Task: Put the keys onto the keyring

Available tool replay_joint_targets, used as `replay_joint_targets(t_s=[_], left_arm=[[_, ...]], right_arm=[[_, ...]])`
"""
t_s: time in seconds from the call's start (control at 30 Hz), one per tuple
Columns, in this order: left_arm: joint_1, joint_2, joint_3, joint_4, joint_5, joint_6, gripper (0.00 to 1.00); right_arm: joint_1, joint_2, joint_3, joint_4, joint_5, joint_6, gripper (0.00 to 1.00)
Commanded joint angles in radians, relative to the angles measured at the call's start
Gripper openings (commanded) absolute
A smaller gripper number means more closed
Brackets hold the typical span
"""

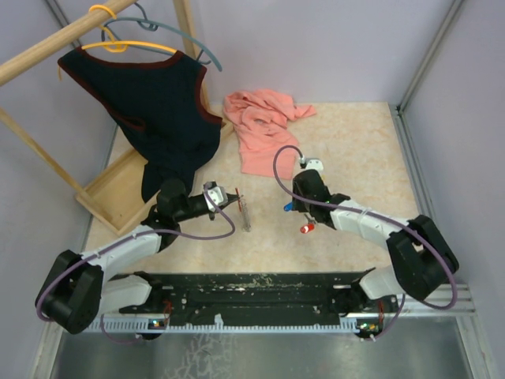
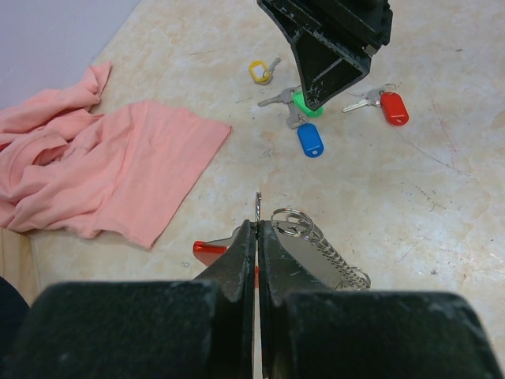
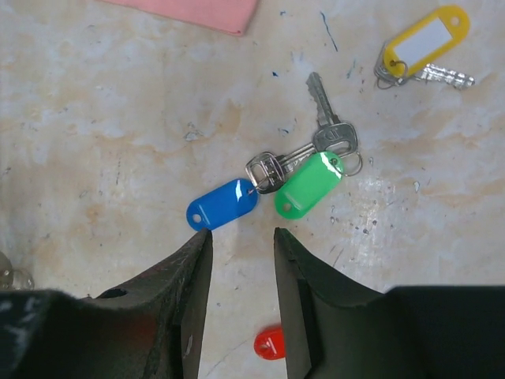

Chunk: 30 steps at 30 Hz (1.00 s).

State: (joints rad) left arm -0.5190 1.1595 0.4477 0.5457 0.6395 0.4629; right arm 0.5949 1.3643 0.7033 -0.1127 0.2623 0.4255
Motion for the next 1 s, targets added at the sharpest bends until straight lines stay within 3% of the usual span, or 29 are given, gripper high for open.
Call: replay_joint_targets(t_s=[0.0,0.4,0.6,0.97], left_arm=[[0.007,0.001,0.03,0.008,0.001,-0.015,0.0],[0.006,-0.001,0.03,0.005,0.002,-0.013,0.0],[0.006,-0.001,0.029,0.007,0.007,-0.013,0.0],[0.006,0.001,0.029,0.007,0.009,-0.014,0.0]], right_arm=[[-0.004,0.052,0.046,0.046,0.069,0.125,0.37],[-0.004,0.187,0.089,0.146,0.094,0.15,0.29],[-0.004,0.232,0.111,0.105,0.137,0.173,0.29],[0.019,0.234,0.099,0.081,0.012,0.199,0.29]])
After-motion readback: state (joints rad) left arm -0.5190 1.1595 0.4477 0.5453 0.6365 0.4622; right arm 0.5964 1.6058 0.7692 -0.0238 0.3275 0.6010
